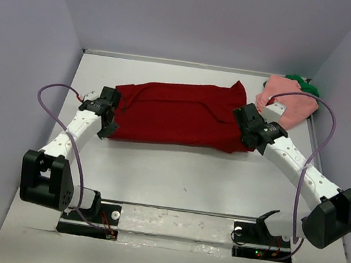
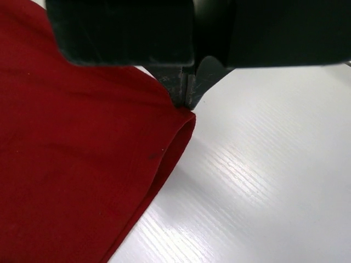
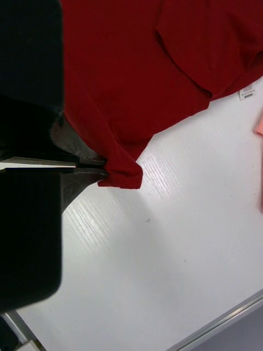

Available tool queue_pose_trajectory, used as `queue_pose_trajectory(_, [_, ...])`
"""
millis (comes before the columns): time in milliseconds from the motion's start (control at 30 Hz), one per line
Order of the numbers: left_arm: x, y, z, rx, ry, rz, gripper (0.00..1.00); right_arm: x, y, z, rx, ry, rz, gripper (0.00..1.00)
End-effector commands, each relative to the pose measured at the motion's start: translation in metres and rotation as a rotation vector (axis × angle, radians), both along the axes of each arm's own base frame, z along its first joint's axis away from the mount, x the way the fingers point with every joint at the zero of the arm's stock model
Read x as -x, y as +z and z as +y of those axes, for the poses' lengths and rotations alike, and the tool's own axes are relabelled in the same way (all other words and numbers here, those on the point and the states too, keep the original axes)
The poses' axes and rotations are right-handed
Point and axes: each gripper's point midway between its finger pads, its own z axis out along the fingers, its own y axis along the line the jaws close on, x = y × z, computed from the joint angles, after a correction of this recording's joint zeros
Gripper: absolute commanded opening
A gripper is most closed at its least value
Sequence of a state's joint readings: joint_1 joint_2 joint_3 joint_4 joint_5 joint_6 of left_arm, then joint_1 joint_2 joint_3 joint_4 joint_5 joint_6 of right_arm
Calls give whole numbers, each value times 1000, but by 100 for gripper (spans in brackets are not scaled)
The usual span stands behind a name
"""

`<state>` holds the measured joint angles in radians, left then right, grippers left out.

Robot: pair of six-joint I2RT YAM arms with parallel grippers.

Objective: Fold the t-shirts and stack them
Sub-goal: Fold the tshirt

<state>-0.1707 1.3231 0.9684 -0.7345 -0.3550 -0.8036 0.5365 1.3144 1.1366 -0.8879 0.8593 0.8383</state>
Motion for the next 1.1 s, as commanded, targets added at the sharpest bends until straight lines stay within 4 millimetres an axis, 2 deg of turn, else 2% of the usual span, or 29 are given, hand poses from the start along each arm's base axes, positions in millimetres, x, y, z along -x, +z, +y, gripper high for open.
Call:
queue_pose_trajectory(0, [0,-7,10,-11,4,23,0,-31,22,2,4,39,-59,0])
queue_pose_trajectory(67, [-3,-9,13,-17,9,26,0,-40,23,-5,15,43,-44,0])
queue_pose_trajectory(167, [-8,-11,16,-15,13,34,0,-49,22,-6,22,64,-28,0])
queue_pose_trajectory(367, [-21,-4,24,-41,25,30,0,-70,47,-20,41,69,-62,0])
queue_pose_trajectory(567, [-38,2,24,-46,25,18,0,-97,64,-12,63,154,-64,0])
queue_pose_trajectory(600, [-40,3,24,-48,21,15,0,-103,73,-14,65,148,-81,0])
queue_pose_trajectory(667, [-46,7,27,-64,26,12,0,-114,72,-12,83,181,-60,0])
queue_pose_trajectory(700, [-46,9,28,-73,31,14,0,-119,82,-10,81,184,-81,0])
queue_pose_trajectory(733, [-48,9,30,-79,32,15,0,-125,77,-14,93,186,-63,0])
queue_pose_trajectory(833, [-55,15,30,-86,29,5,0,-135,78,-3,74,237,-57,0])
queue_pose_trajectory(867, [-57,16,31,-91,30,5,0,-140,71,-3,73,248,-37,0])
queue_pose_trajectory(1067, [-69,19,31,-102,24,7,0,-148,52,1,91,284,12,0])
